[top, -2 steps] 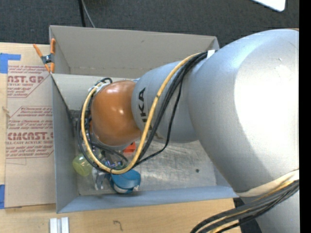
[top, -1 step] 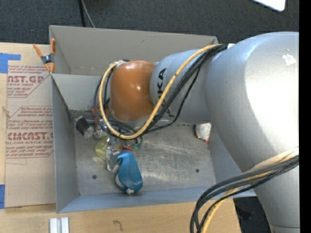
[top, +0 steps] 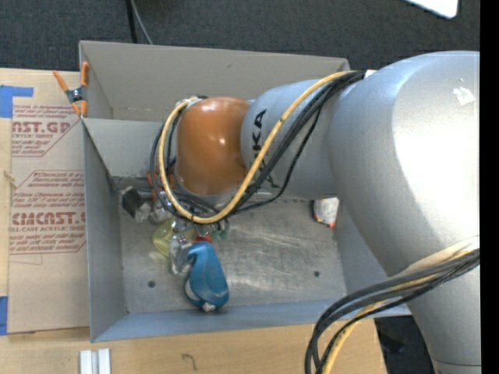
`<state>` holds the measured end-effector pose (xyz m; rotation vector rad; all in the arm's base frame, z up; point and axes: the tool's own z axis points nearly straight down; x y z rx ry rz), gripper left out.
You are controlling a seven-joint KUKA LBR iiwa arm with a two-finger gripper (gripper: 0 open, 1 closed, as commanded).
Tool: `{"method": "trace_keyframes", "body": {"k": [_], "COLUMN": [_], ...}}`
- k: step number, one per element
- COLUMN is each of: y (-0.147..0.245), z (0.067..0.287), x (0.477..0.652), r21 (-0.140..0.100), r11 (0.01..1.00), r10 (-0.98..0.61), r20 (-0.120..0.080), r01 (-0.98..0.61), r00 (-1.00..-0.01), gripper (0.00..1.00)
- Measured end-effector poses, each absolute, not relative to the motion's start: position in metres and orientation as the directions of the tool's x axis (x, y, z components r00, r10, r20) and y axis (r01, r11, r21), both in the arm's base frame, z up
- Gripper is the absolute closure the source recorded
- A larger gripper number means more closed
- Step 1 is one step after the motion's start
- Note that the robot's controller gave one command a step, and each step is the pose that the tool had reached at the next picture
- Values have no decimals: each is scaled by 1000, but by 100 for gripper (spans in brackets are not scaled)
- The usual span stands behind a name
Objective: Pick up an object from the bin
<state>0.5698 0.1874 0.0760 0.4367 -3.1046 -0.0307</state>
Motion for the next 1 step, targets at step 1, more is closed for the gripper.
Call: {"method": "trace_keyframes", "body": {"k": [1], "y": [188], "z": [78], "x": [569], "r21": [18], "r11": [961], "r10": [-277], "r20": [3], "r01": [-277], "r00": [-961], "gripper": [100]}}
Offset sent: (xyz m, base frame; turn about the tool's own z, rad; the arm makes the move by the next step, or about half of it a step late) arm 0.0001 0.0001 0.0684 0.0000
